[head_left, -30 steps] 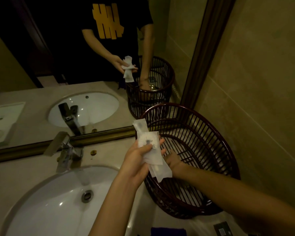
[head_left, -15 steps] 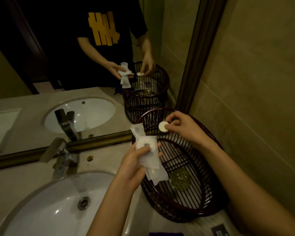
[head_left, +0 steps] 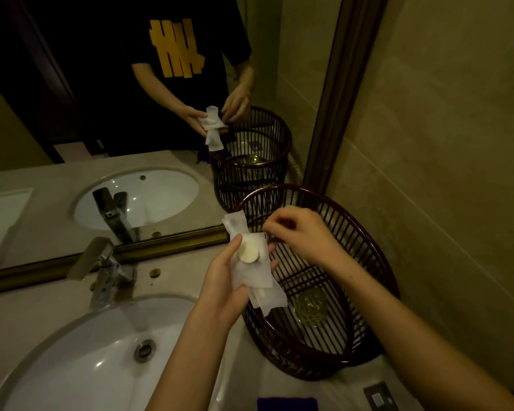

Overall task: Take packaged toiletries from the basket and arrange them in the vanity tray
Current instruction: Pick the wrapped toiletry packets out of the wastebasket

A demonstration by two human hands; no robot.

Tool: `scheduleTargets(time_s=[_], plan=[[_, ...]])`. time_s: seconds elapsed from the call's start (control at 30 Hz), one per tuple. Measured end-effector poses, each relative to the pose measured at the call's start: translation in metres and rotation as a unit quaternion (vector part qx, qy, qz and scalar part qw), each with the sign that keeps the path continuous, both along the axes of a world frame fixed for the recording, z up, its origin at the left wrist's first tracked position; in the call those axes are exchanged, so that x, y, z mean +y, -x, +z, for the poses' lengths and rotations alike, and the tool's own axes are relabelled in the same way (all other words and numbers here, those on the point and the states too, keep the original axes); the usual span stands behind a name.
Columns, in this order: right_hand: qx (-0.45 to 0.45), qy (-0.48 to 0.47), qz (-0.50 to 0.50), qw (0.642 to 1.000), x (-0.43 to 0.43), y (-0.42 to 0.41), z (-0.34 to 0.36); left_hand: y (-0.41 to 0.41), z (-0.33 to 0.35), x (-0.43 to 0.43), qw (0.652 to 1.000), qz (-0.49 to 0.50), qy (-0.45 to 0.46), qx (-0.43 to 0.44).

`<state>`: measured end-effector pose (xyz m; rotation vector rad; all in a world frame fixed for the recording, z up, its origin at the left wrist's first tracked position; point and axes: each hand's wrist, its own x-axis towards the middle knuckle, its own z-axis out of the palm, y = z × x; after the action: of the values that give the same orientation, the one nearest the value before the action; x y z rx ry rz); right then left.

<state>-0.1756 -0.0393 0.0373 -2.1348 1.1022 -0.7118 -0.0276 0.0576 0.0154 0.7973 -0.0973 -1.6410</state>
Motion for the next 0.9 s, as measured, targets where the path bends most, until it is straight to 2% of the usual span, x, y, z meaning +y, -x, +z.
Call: scheduleTargets(time_s=[0.07, 0.13, 0.23, 0.3, 0.4, 0.53, 0.63, 0.77, 0.9], plan=[[0.066, 0.008, -0.037, 0.997, -0.019, 0.016, -0.008, 0.001, 0.0, 0.0, 1.0, -0.001, -0.002, -0.005], [0.207, -0.048, -0.046, 0.976, -0.034, 0.031, -0.026, 0.003, -0.001, 0.0, 1.0, -0.006, 0.008, -0.024], [0.418, -0.206, 0.003, 0.885, -0.035, 0.037, -0.074, 0.003, -0.004, -0.001, 0.999, -0.005, 0.016, -0.038], [0.491, -0.273, 0.037, 0.826, -0.027, 0.036, -0.104, 0.003, -0.005, -0.001, 0.999, -0.008, 0.02, -0.04], [0.534, -0.285, 0.065, 0.793, -0.02, 0.031, -0.126, 0.003, -0.007, -0.002, 0.999, -0.009, 0.029, -0.039], [0.548, -0.224, 0.072, 0.803, -0.011, 0.025, -0.133, 0.003, -0.008, -0.002, 0.998, 0.0, 0.039, -0.047], [0.525, -0.216, 0.08, 0.819, -0.008, 0.023, -0.131, 0.005, -0.009, -0.002, 0.998, 0.008, 0.038, -0.054], [0.536, -0.189, 0.08, 0.819, -0.012, 0.02, -0.118, 0.007, -0.009, -0.002, 0.997, 0.021, 0.03, -0.062], [0.491, -0.122, 0.042, 0.861, -0.019, 0.016, -0.099, 0.007, -0.008, 0.001, 0.997, 0.023, 0.032, -0.067]])
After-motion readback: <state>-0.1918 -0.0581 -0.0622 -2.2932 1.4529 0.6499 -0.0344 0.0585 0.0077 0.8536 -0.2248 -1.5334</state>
